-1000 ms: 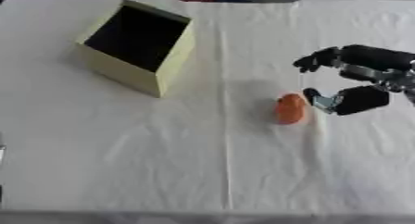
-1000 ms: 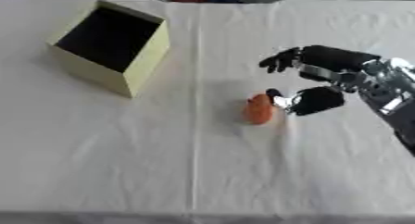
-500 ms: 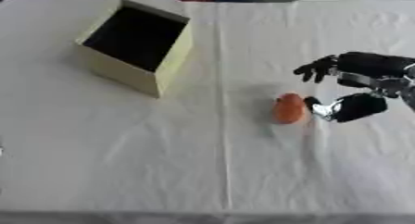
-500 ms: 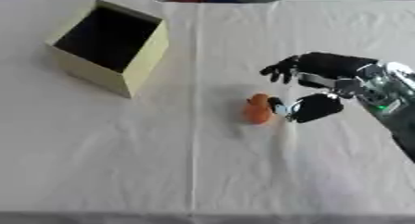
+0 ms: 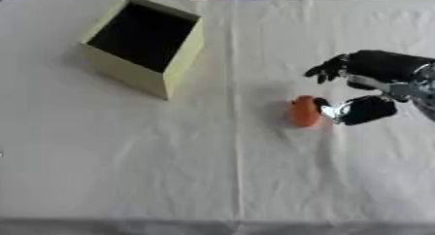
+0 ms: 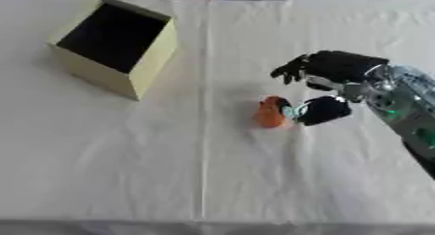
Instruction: Pick up objects on the table and place them in the box.
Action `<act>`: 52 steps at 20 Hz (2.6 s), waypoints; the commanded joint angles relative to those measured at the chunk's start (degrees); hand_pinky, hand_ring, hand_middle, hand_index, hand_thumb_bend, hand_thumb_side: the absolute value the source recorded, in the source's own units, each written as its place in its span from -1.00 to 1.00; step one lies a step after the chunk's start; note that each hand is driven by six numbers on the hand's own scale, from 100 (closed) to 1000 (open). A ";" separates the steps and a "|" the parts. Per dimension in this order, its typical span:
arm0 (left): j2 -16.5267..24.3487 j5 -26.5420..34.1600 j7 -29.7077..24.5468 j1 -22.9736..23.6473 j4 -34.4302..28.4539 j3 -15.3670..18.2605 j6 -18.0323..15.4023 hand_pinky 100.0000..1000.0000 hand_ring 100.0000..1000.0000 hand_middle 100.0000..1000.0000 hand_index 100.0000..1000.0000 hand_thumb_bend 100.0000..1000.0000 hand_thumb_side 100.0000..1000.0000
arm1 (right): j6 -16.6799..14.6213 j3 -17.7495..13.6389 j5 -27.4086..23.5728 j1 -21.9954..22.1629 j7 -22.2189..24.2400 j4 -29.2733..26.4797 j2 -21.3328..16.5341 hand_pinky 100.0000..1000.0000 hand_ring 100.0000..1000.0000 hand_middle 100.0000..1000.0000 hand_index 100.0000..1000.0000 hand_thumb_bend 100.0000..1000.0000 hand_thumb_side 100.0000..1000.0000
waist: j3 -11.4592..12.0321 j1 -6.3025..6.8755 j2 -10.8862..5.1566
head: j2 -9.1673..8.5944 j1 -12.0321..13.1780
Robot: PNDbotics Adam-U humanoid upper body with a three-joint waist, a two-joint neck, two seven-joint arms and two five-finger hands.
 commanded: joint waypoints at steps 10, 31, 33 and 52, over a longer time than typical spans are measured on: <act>0.49 0.37 -1.16 -0.36 -1.06 -0.09 0.06 -0.04 0.14 0.23 0.47 -1.00 0.30 | -0.29 -0.66 3.35 0.49 -1.85 2.35 1.11 0.67 0.36 -0.18 0.89 -1.00 0.50 | 0.29 0.46 -0.62 | 0.32 -0.43; 0.36 0.37 -2.19 -0.54 -1.06 -0.13 0.31 -0.05 0.14 0.23 0.46 -1.00 0.30 | -0.16 -0.07 4.10 1.23 -3.72 4.44 1.67 0.69 0.54 -0.06 0.69 -1.00 0.53 | 0.56 0.80 -0.18 | 0.32 -0.56; 0.33 0.39 -2.29 -0.50 -1.06 -0.14 0.30 -0.05 0.14 0.22 0.46 -1.00 0.30 | -0.32 -0.06 3.80 1.43 -3.31 4.63 1.56 0.69 0.58 0.05 0.70 -1.00 0.53 | 0.51 0.81 -0.19 | 0.32 -0.53; 0.02 0.30 -2.64 -0.40 -1.06 0.04 0.48 -0.05 0.14 0.22 0.45 -1.00 0.29 | 2.89 -0.69 -2.49 2.64 -4.71 4.99 1.41 0.59 0.44 -0.32 0.27 -1.00 0.20 | 0.48 0.89 0.06 | 0.32 -0.40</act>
